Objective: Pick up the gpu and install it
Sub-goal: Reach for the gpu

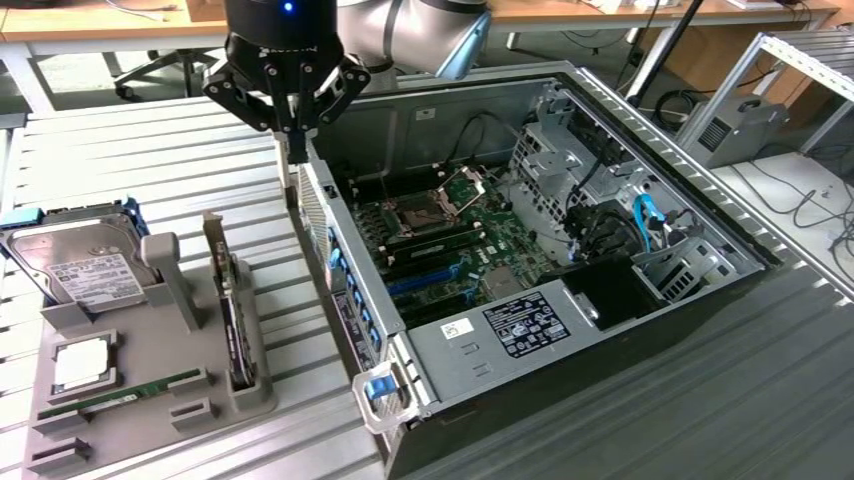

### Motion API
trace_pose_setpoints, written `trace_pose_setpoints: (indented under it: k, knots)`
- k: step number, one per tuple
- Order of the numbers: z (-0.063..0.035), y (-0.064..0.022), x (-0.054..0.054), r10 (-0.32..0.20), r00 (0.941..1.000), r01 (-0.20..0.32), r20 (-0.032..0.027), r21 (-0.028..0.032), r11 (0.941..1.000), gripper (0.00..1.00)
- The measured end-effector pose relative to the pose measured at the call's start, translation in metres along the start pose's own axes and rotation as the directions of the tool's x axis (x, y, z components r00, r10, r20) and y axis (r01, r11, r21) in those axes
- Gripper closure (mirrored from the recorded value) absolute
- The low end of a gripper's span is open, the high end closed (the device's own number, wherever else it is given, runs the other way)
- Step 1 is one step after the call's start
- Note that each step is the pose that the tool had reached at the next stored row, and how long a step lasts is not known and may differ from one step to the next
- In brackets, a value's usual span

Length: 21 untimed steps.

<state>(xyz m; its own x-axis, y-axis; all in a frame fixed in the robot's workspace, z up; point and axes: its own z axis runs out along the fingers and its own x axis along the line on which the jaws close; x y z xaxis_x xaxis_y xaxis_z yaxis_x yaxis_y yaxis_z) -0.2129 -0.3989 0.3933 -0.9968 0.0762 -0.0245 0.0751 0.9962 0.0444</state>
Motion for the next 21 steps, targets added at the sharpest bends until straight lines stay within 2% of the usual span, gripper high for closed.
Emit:
trace_pose_setpoints:
  k: [21]
  knots:
    - [-0.0002, -0.0007, 0.0088, 0.0, 1.0, 0.0, 0.0001, 0.0, 1.0, 0.89]
